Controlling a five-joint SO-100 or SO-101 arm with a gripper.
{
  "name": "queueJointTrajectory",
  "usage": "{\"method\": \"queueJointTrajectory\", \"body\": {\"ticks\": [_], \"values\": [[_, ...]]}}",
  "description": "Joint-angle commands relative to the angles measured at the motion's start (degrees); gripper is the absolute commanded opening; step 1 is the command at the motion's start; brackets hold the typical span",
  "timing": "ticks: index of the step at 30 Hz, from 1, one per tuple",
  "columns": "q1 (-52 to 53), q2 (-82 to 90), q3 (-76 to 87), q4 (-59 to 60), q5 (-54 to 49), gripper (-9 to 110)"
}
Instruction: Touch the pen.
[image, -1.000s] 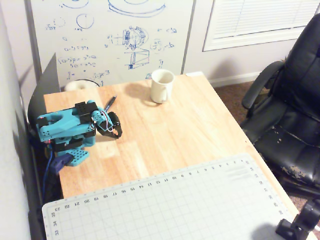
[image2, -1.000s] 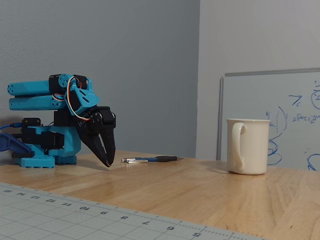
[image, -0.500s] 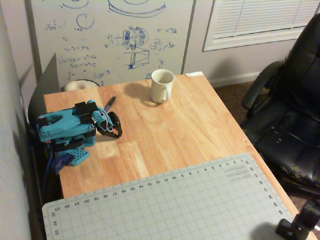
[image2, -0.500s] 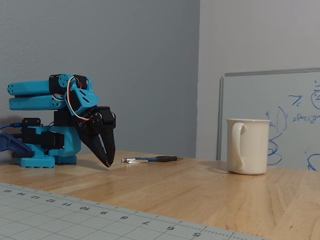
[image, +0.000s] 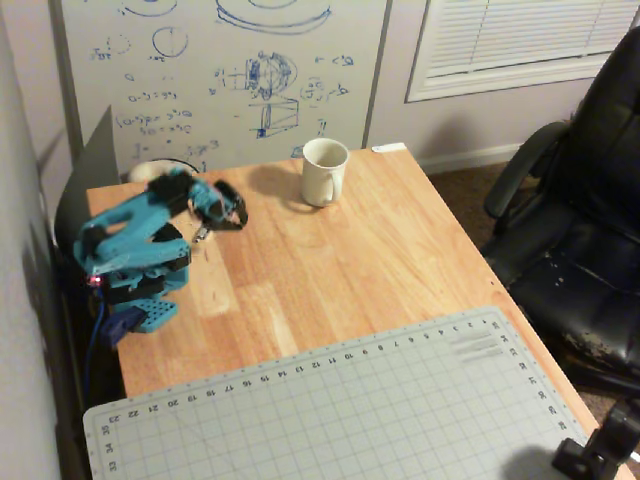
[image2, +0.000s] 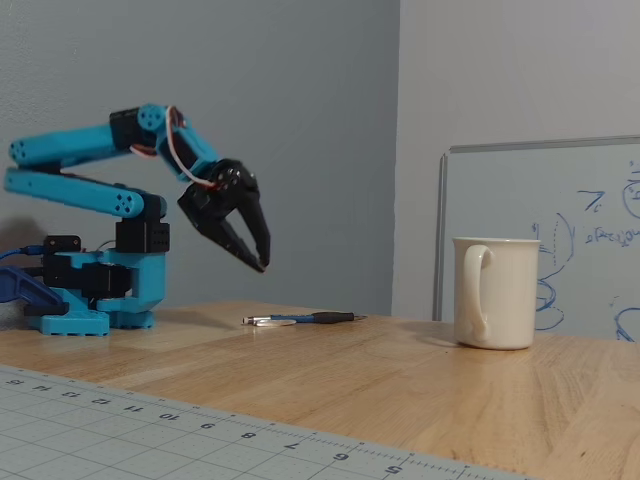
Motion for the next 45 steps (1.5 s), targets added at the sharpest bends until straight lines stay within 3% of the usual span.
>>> {"method": "queueJointTrajectory", "body": {"ticks": [1,11,23,45], "values": [[-4.9,-17.1,-14.7,-1.3,0.4,0],[-15.7,-42.5,-30.0,-1.3,0.3,1],[-32.2,-54.5,-32.2,-1.3,0.3,1],[-27.1,-55.8,-34.3,-0.5,0.4,1]]}}
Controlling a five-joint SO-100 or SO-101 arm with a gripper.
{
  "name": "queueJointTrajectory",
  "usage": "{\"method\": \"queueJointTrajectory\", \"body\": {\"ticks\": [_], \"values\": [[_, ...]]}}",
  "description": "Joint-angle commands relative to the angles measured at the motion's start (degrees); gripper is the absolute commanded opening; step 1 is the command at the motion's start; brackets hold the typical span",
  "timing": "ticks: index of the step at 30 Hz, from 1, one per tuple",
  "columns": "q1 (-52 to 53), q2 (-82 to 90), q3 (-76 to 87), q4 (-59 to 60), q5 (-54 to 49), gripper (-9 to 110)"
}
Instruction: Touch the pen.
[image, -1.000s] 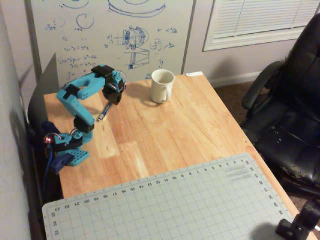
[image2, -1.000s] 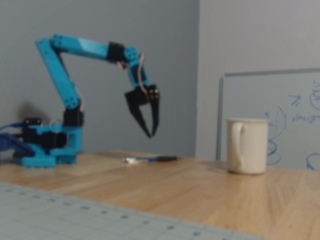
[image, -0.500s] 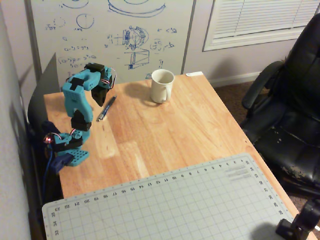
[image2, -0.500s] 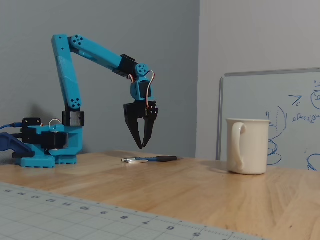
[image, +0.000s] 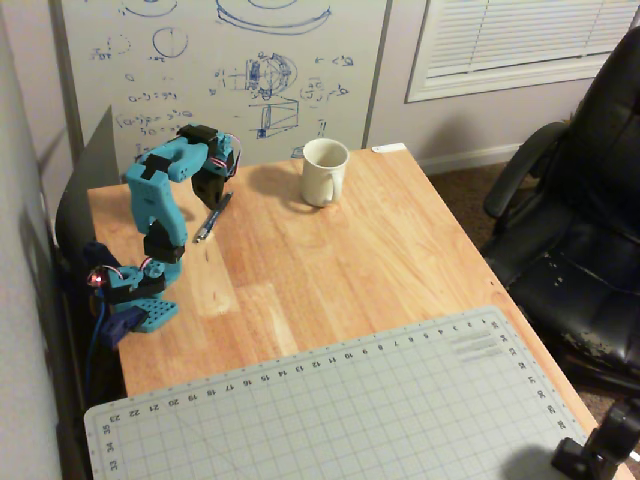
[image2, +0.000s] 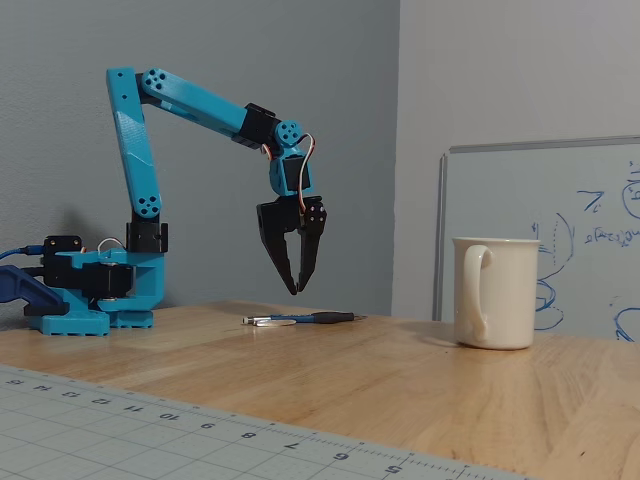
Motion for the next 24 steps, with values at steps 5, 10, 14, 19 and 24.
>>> {"method": "queueJointTrajectory", "body": {"ticks": [5,10,14,19,24], "values": [[0.2,-2.5,-2.9,-0.4,0.4,1],[0.2,-4.0,-3.0,-0.4,0.4,1],[0.3,-4.2,-3.0,-0.4,0.4,1],[3.0,-4.2,-2.6,-0.4,-0.1,1],[5.9,-4.2,-2.6,-0.4,-0.5,1]]}}
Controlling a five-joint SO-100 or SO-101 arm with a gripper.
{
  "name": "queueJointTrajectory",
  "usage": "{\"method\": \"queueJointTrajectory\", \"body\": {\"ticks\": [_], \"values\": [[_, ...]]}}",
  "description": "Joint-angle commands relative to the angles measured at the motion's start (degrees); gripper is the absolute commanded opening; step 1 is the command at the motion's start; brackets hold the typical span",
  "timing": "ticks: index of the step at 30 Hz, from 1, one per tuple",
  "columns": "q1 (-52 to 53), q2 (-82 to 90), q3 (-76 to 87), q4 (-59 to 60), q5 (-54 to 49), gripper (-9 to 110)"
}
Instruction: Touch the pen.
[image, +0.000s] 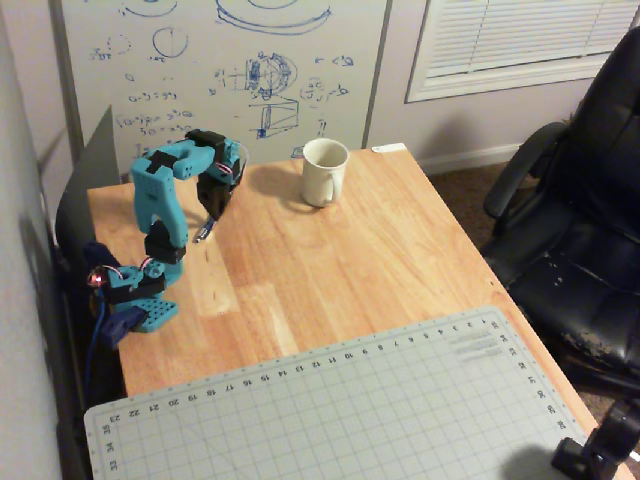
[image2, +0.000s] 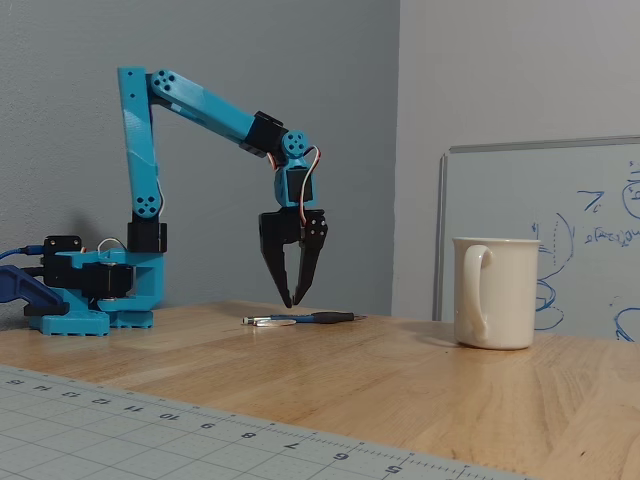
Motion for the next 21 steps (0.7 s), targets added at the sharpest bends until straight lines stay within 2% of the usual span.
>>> {"method": "queueJointTrajectory", "body": {"ticks": [1,21], "values": [[1.3,0.7,-2.6,-0.4,-0.5,1],[1.0,0.5,-2.5,0.3,0.2,0]]}}
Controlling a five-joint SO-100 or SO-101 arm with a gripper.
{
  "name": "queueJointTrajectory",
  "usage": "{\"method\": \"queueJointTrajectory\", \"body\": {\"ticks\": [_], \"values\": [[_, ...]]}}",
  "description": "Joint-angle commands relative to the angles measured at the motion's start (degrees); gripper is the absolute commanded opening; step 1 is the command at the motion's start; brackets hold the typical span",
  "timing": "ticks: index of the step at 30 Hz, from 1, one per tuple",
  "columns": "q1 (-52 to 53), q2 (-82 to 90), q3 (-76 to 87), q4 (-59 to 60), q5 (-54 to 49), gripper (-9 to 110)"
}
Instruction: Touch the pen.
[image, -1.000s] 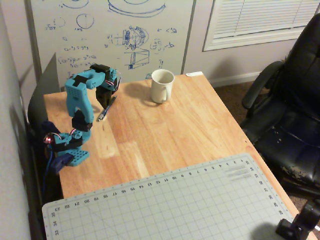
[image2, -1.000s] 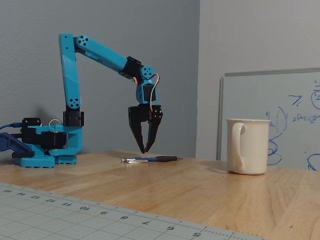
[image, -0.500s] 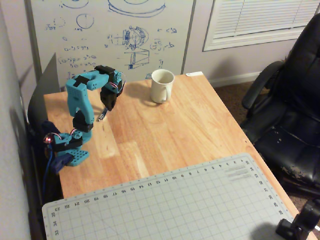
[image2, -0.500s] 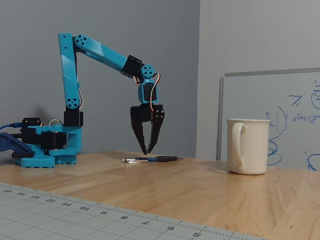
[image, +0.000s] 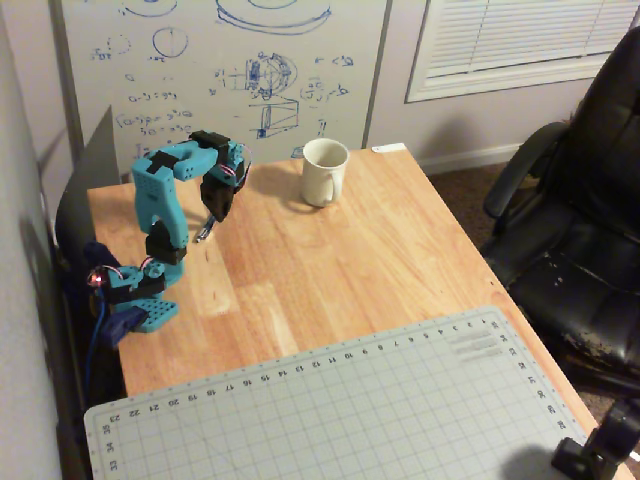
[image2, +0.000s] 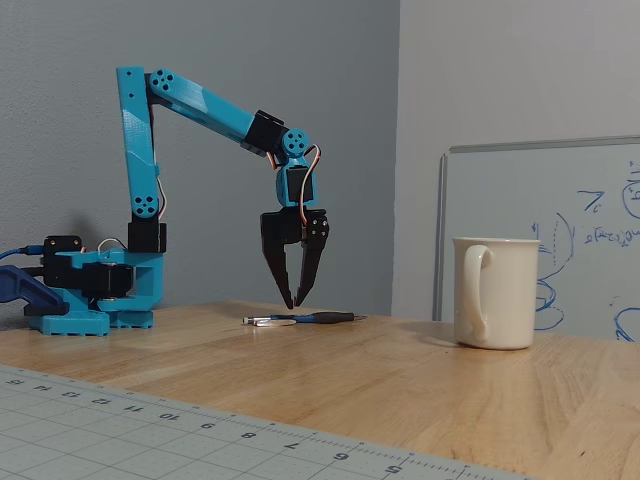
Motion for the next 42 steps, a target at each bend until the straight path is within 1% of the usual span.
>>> {"method": "queueJointTrajectory", "body": {"ticks": [1,11,19,25,42], "values": [[-0.1,0.5,-2.5,0.3,0.2,0],[-0.1,-5.3,-3.6,-0.5,-0.5,0],[-0.4,-5.3,-3.6,-0.2,-0.5,0],[-5.2,-2.9,-5.7,0.3,0.4,0],[-5.7,-5.3,-7.2,0.3,0.4,0]]}}
